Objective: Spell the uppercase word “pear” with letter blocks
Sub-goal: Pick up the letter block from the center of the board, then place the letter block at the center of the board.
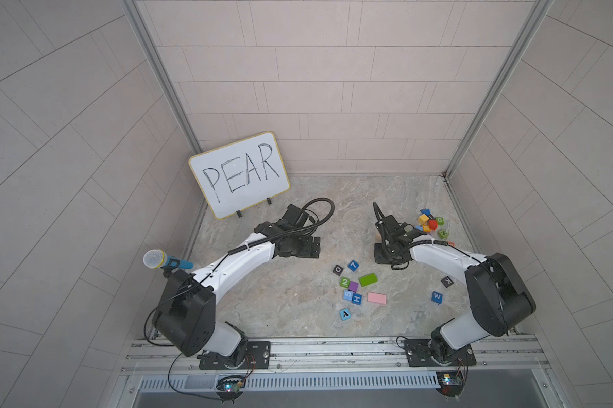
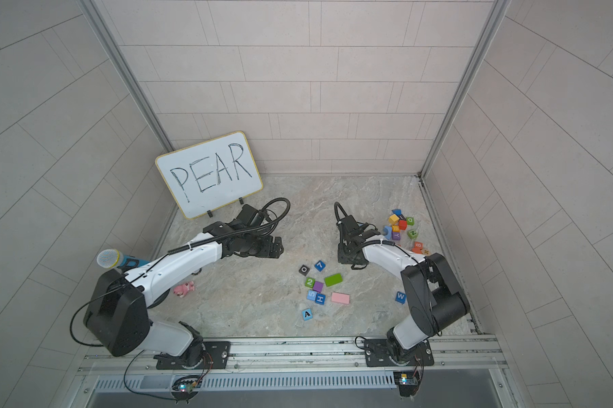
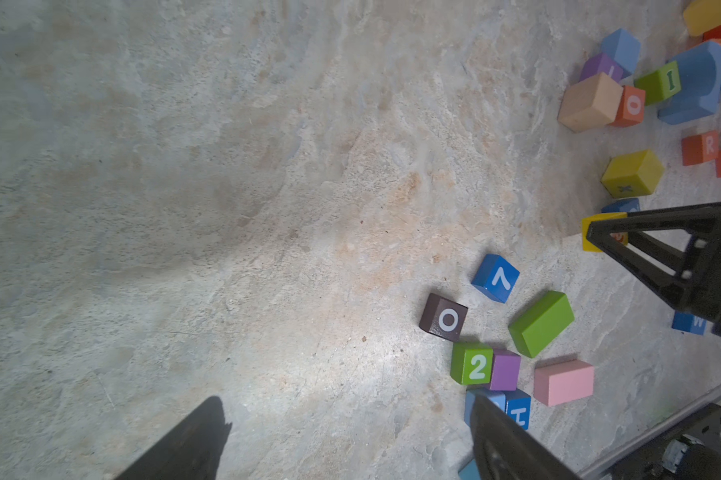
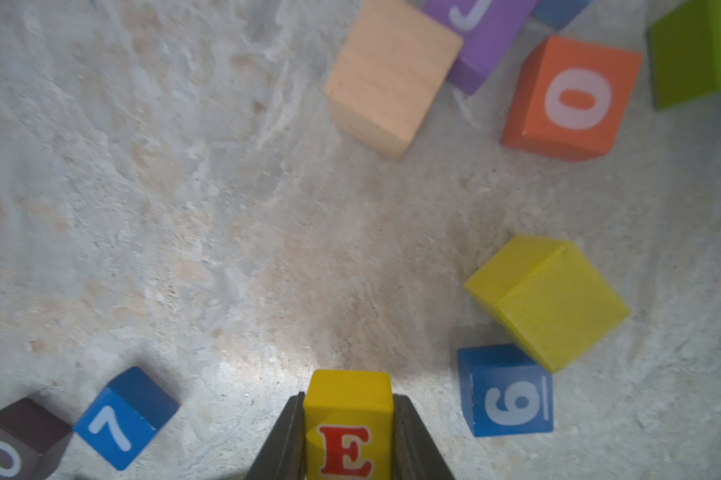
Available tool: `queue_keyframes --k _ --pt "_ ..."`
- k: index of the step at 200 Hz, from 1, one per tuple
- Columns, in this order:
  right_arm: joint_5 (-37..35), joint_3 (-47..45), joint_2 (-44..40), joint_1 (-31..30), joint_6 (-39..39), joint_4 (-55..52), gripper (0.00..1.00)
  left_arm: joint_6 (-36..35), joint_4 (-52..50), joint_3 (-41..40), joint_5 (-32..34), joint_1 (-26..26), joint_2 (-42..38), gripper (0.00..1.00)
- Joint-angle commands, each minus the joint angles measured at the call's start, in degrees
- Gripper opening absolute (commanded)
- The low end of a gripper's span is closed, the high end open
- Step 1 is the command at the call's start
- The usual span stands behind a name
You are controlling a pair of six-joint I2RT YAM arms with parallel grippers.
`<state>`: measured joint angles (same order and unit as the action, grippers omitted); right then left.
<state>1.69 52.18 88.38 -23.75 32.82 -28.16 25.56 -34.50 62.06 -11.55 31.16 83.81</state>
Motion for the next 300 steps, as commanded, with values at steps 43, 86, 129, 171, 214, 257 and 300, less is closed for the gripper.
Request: queue_keyframes --k 43,86,129,171,214,257,300 --pt "0.03 12.07 5.70 -10.94 14.20 5.14 0.31 1.98 -2.11 3.46 -2.78 -13.59 0.09 0.95" --pt "0.38 27.23 19.03 -18.93 20.16 12.43 0.30 1.98 -0.67 3.46 -5.42 -21.60 3.51 0.95" --pt "1.79 39.22 32.44 -21.91 23.42 18.06 0.30 1.61 -0.57 2.89 -6.03 -25.43 4.11 0.94" --pt "2.61 45.63 41.27 -22.52 25.01 23.93 0.30 0.72 -1.46 2.50 -4.62 -26.69 2.64 0.94" --pt "2.90 53.61 49.01 -22.61 25.18 26.47 0.31 0.40 -1.47 1.68 -4.27 -27.30 2.15 0.94" --pt "4.28 61.42 55.64 -22.75 25.63 27.46 0.31 0.22 -1.49 1.26 -3.92 -27.99 1.93 0.94" --pt "4.35 64.62 58.82 -22.75 25.63 27.37 0.31 0.17 -1.27 1.26 -4.63 -28.60 2.76 0.94"
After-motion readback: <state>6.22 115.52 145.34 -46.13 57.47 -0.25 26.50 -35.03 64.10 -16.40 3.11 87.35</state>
